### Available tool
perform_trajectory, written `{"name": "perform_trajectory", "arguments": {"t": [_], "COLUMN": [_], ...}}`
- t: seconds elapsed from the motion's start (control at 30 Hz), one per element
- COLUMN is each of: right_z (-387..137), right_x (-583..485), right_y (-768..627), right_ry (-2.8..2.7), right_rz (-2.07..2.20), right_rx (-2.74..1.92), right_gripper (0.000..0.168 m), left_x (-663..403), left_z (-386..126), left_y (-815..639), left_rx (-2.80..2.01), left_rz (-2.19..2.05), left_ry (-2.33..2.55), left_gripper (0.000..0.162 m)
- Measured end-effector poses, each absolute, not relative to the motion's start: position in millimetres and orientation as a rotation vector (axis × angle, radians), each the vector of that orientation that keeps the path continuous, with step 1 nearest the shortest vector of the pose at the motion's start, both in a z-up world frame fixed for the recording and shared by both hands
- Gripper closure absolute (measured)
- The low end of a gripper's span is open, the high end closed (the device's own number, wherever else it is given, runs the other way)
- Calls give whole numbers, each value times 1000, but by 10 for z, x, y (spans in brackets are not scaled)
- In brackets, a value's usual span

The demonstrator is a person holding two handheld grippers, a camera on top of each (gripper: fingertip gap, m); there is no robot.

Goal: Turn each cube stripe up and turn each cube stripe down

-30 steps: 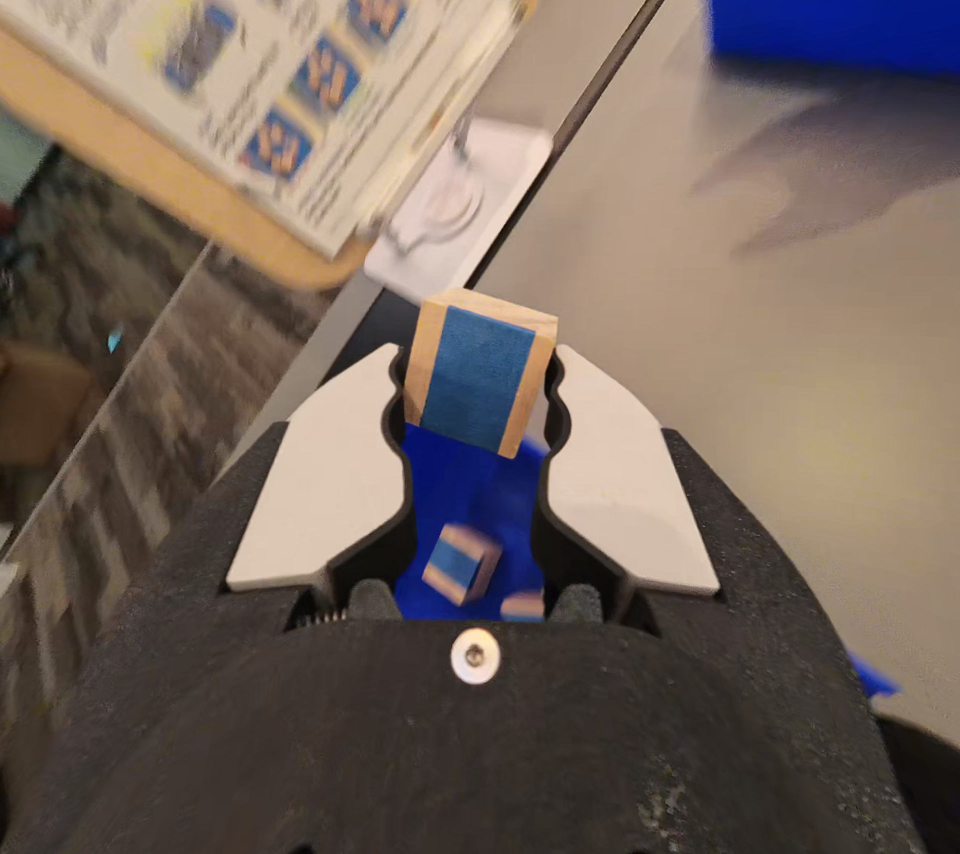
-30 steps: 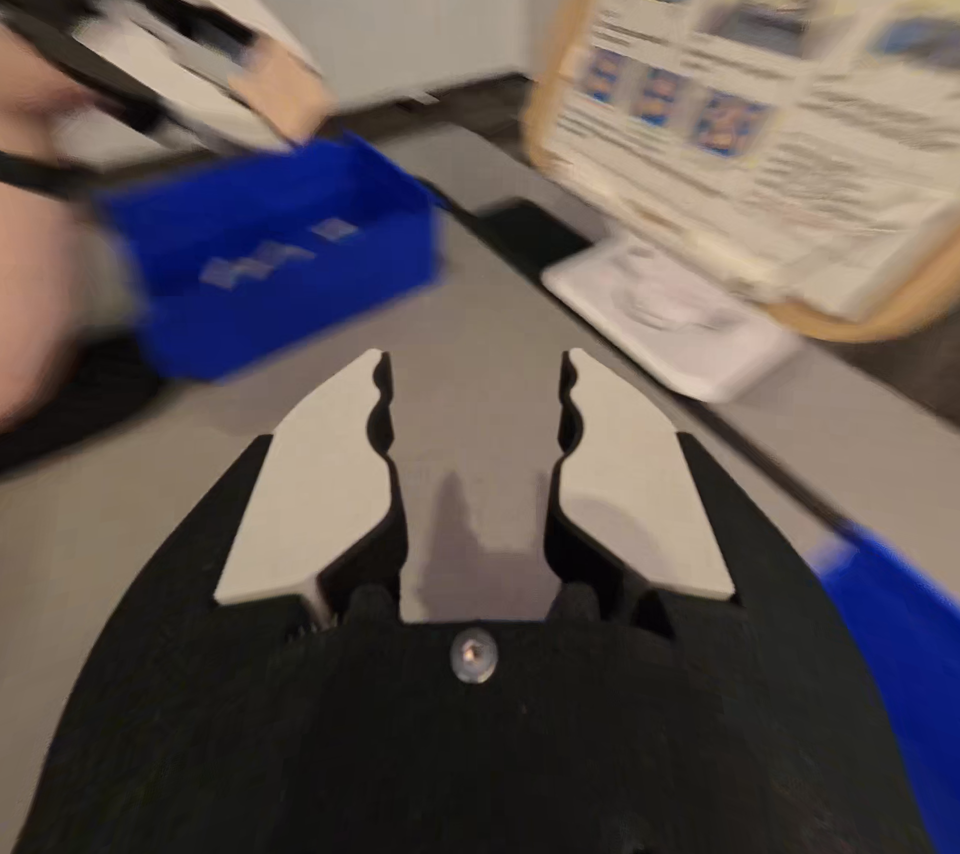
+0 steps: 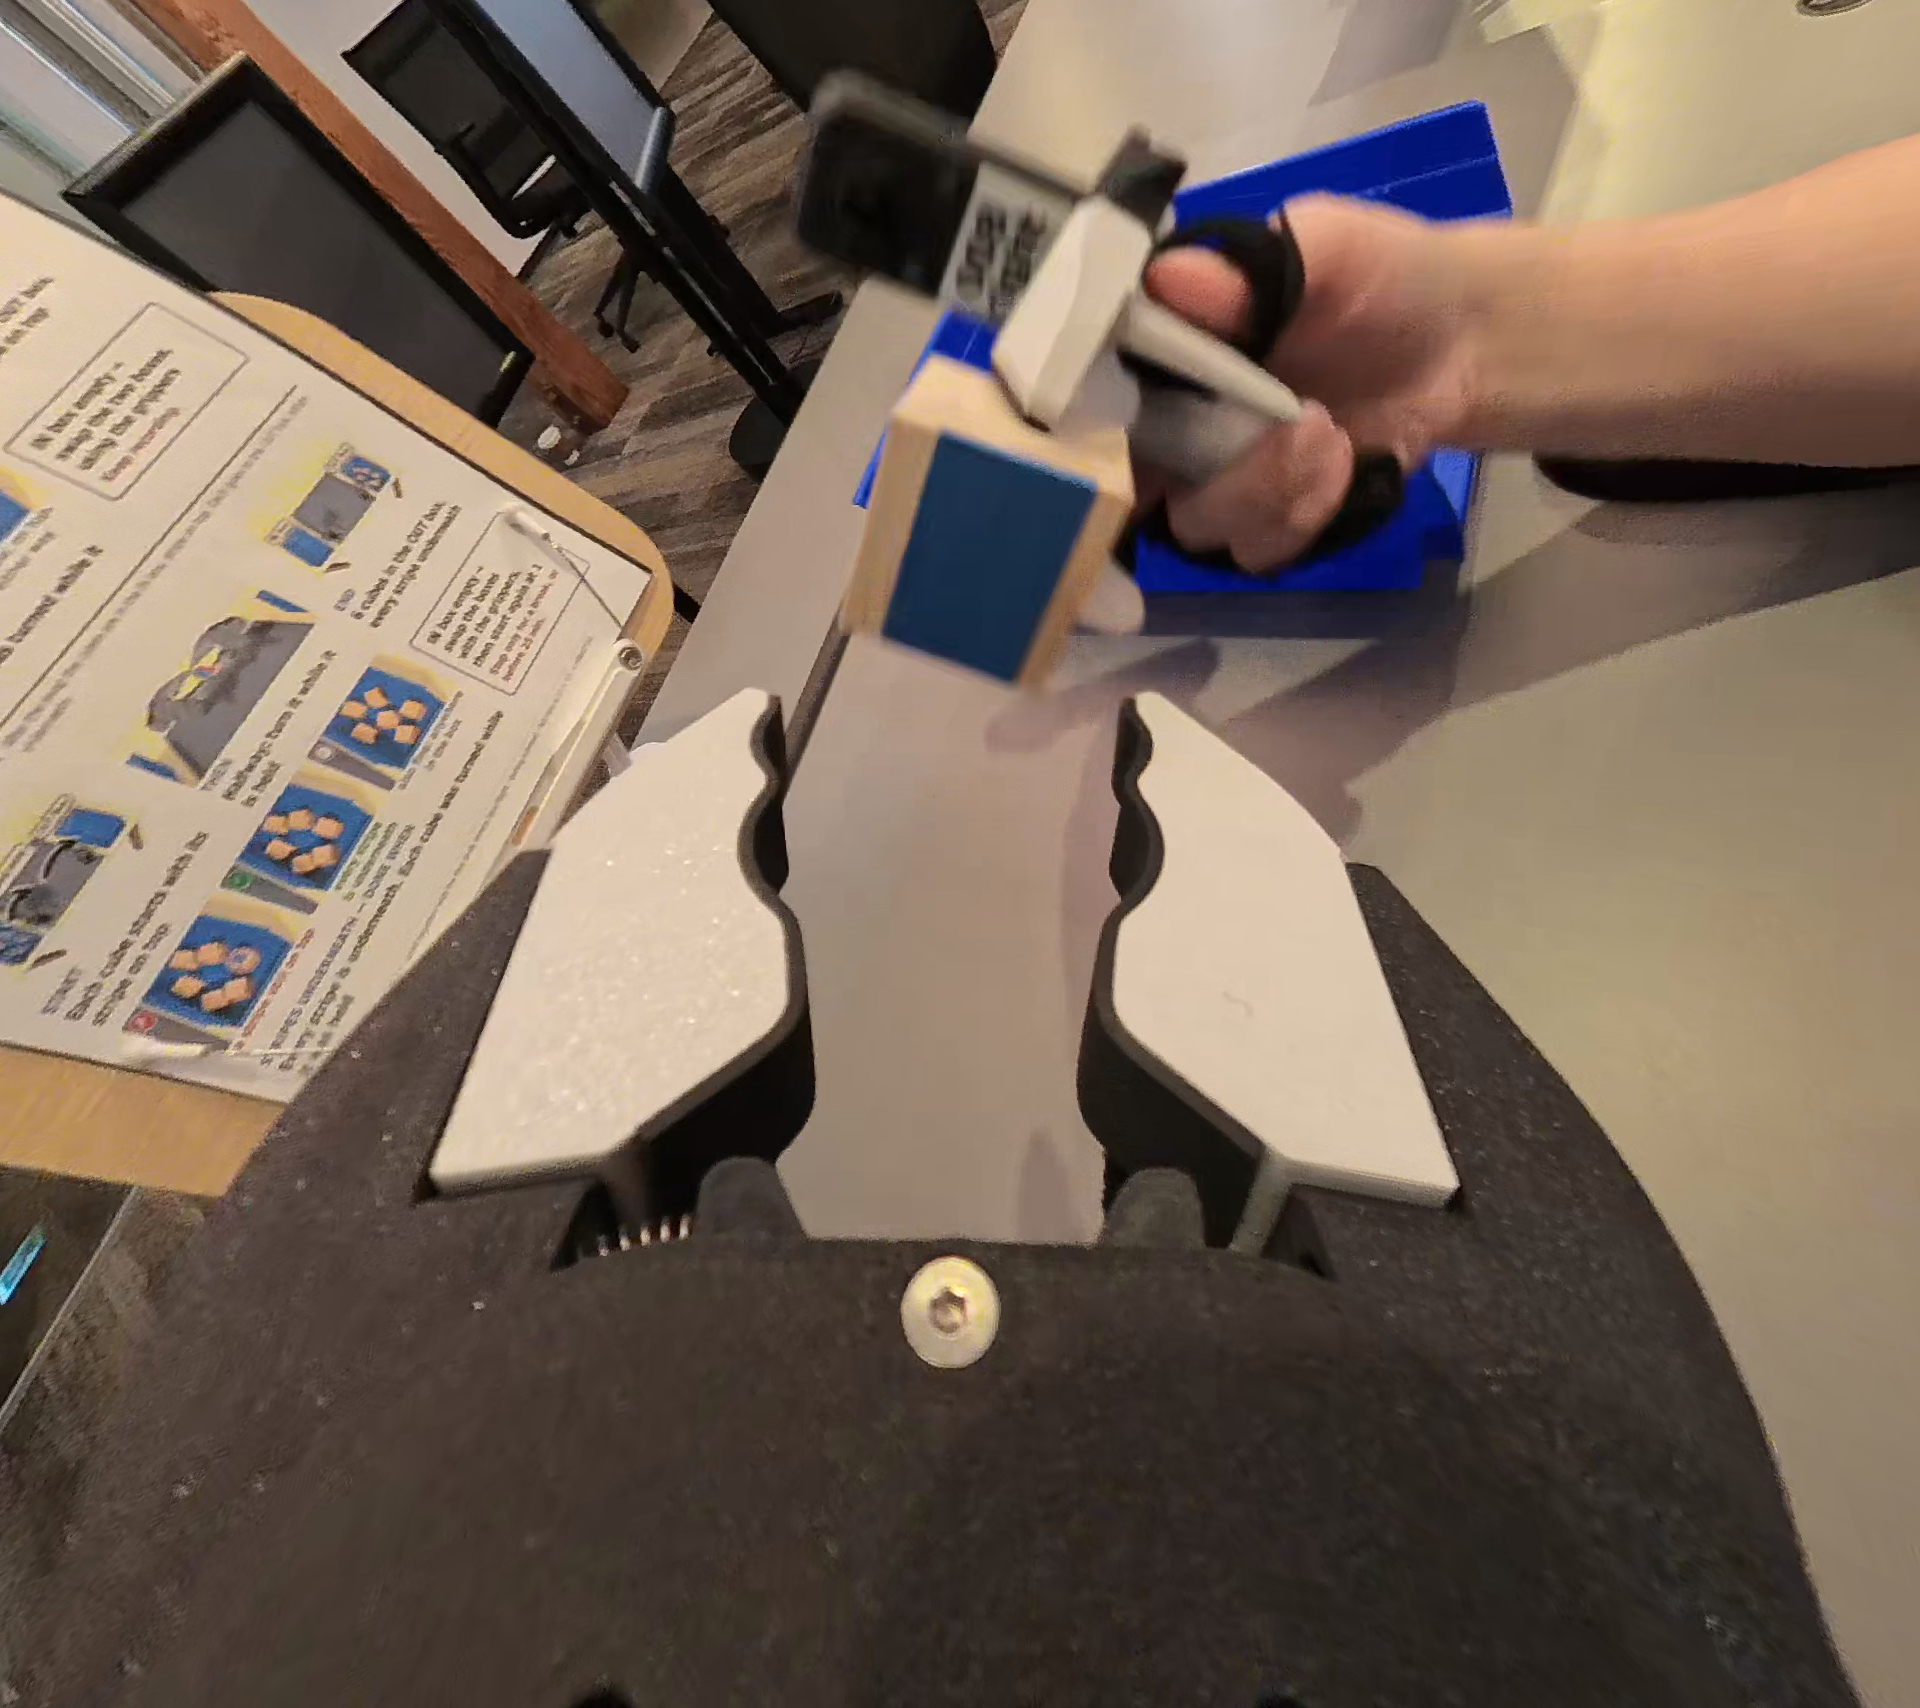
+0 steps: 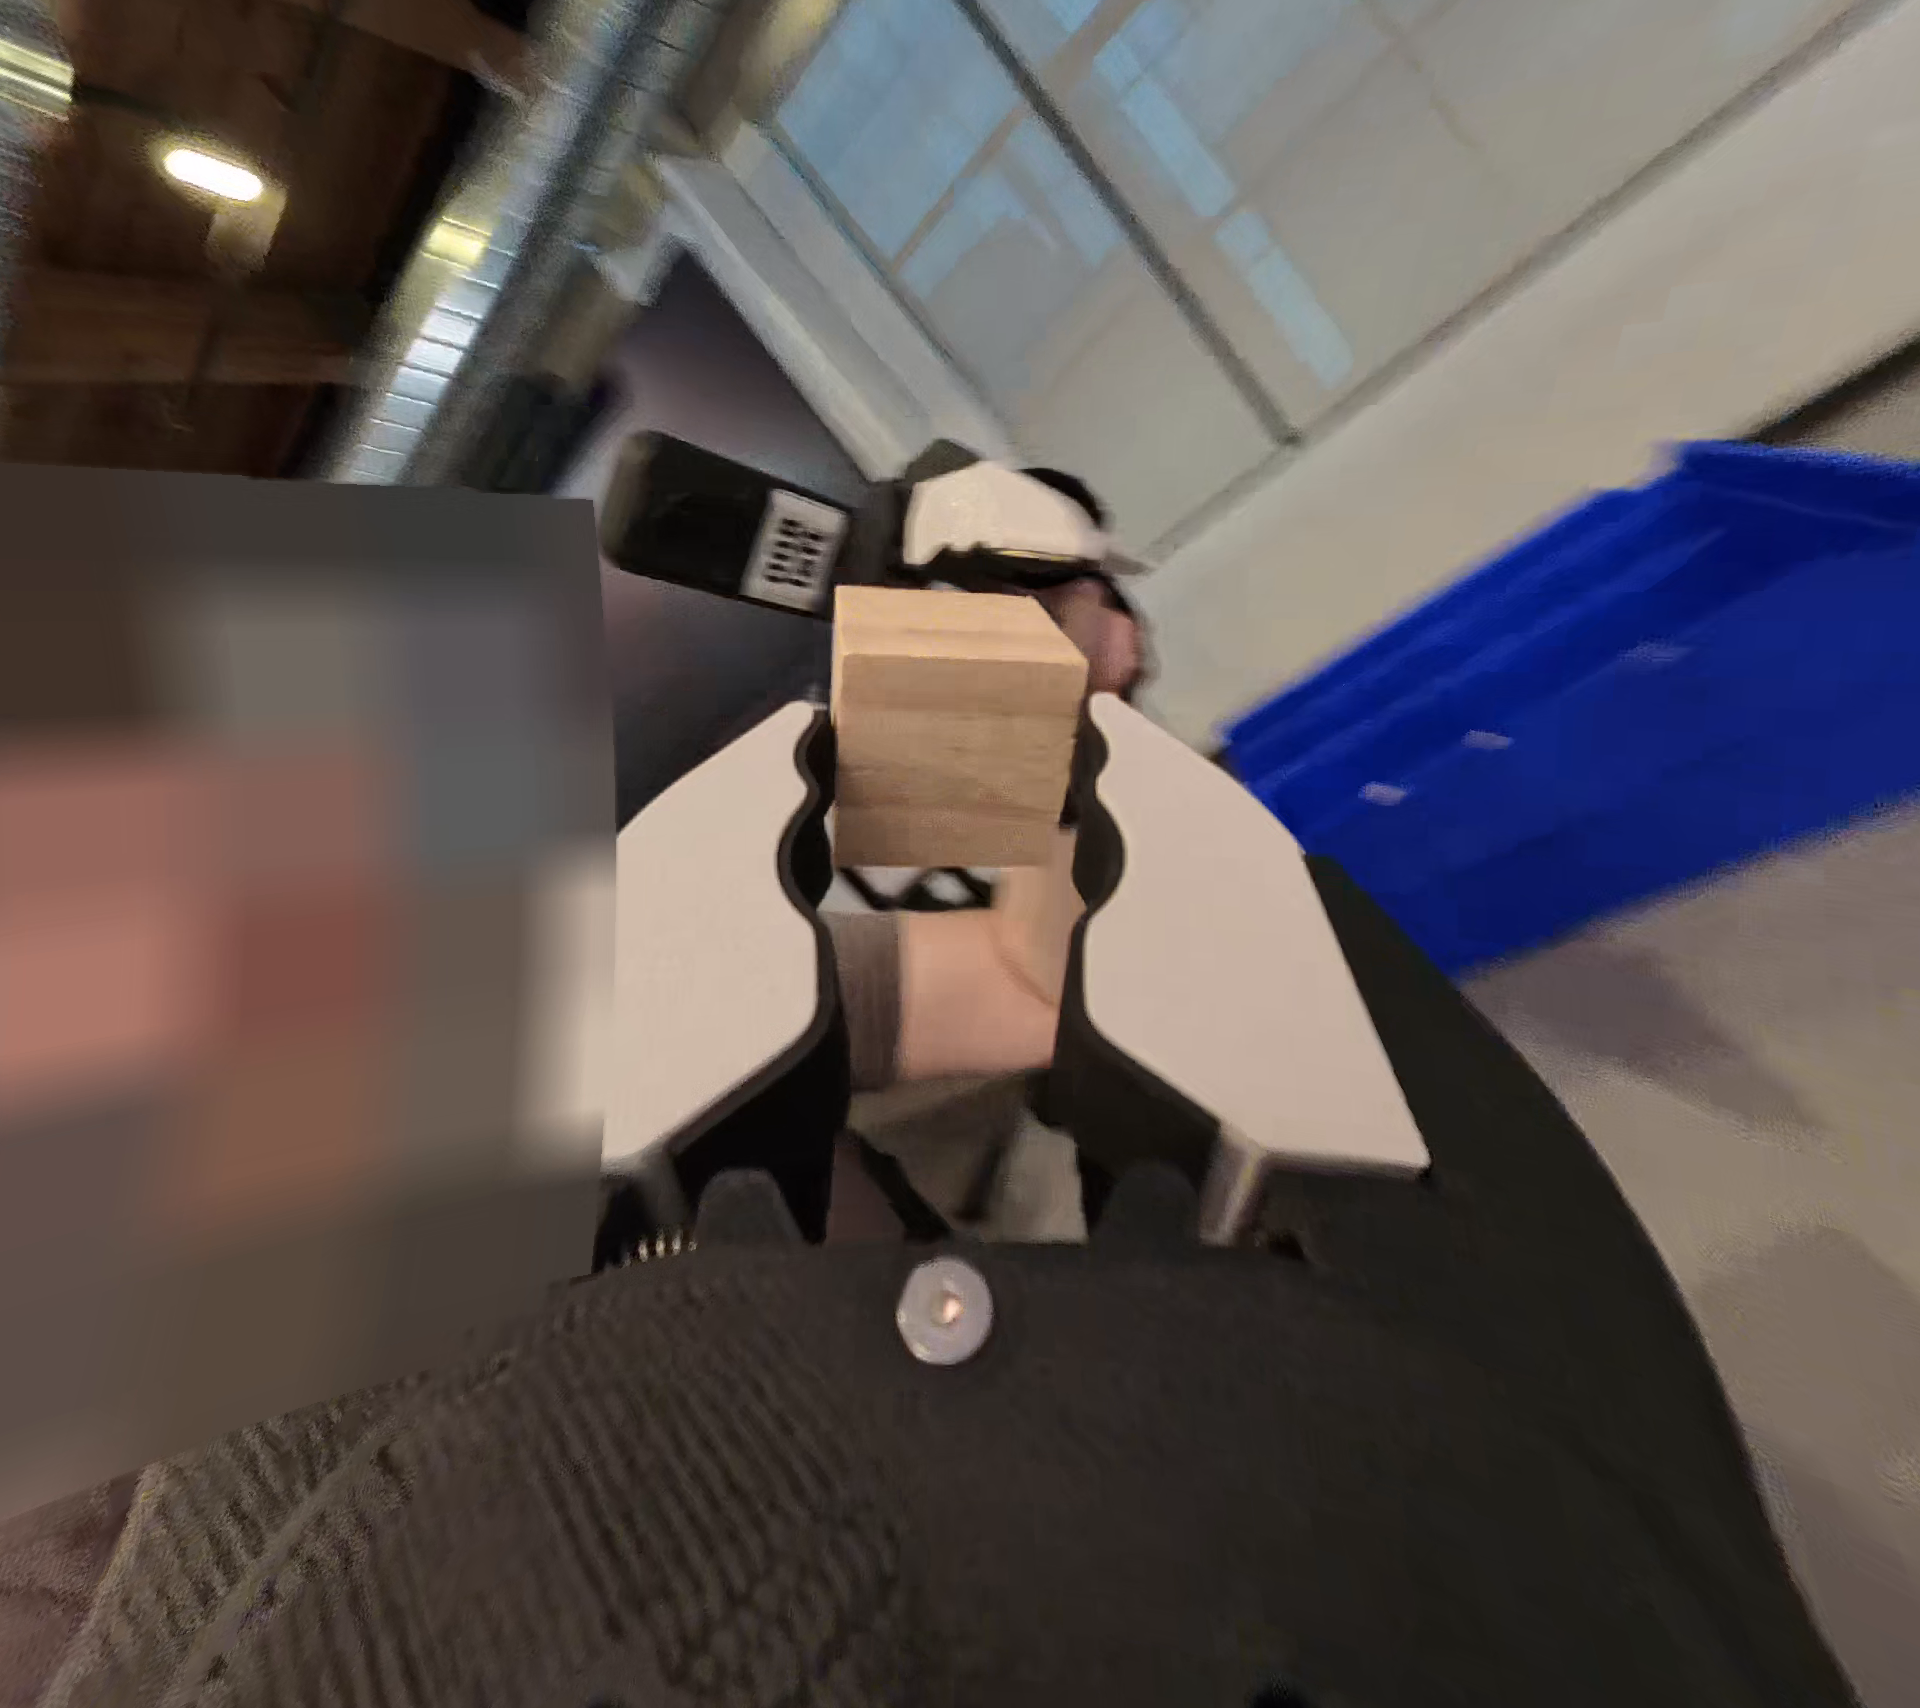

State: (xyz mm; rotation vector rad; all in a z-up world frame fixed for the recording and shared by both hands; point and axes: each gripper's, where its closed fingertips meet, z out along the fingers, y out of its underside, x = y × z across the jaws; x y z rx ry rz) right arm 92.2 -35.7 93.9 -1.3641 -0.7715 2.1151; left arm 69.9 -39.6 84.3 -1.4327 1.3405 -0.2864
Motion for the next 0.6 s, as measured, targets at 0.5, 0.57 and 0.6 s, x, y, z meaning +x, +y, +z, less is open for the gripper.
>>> {"name": "perform_trajectory", "arguments": {"t": [0.5,0.57,0.6], "right_z": [-899,-1039,-1109], "right_x": [4169,4155,4173], "right_y": [895,949,969], "right_ry": [-217,-239,-243], "right_rz": [-114,-204,-249], "right_rx": [-2682,-2719,-2737], "right_gripper": [123,123,123], "left_x": [176,47,-19], "left_z": [943,940,929], "left_y": [-336,-293,-280], "left_rx": [-1568,-1606,-1634], "left_rz": [-151,-107,-100], "left_ry": [1272,1247,1234], "left_gripper": [113,114,116]}}
